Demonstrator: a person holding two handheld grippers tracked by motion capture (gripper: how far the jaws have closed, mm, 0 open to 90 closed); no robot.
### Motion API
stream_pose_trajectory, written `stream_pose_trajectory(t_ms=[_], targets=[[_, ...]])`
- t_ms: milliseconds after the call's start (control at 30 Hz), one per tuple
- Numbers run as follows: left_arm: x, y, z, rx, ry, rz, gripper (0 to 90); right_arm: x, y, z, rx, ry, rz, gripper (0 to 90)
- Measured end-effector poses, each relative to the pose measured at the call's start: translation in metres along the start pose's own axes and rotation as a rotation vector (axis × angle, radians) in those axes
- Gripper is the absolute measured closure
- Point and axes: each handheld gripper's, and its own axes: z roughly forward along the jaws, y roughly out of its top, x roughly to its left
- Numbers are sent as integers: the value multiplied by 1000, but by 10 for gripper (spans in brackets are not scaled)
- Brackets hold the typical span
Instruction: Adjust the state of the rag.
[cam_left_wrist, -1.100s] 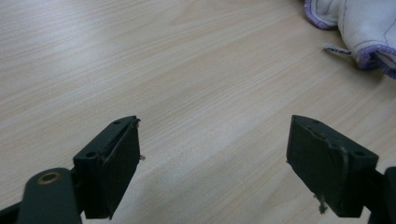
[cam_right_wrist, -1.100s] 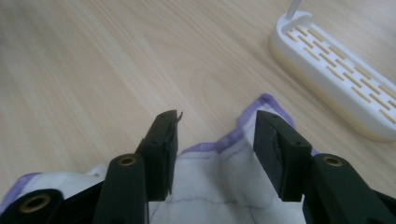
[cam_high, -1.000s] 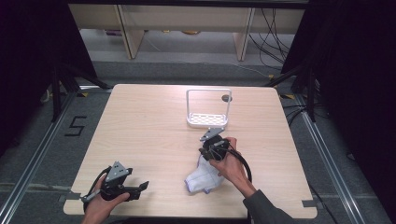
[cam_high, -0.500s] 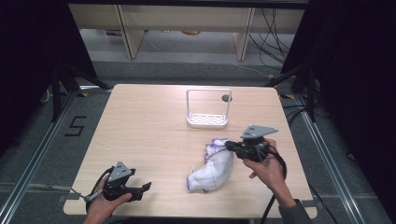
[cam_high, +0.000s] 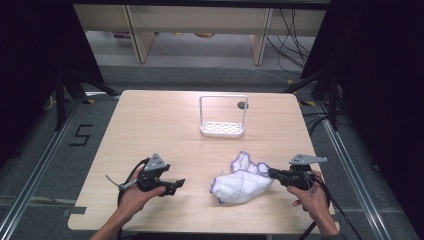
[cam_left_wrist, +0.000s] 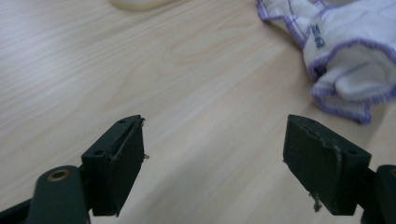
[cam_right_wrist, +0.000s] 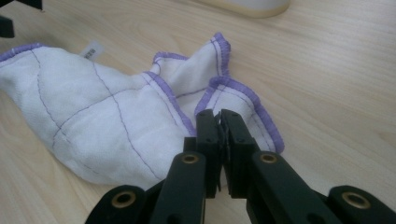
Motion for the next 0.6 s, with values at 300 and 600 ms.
stream_pose_trajectory(t_ms=[300,600], targets=[[-2,59,52,56,-132,-12,276,0,-3,4,19,4,-2,861],[-21,90,98,131,-201,-37,414,2,-2,4,17,2,-5,857]])
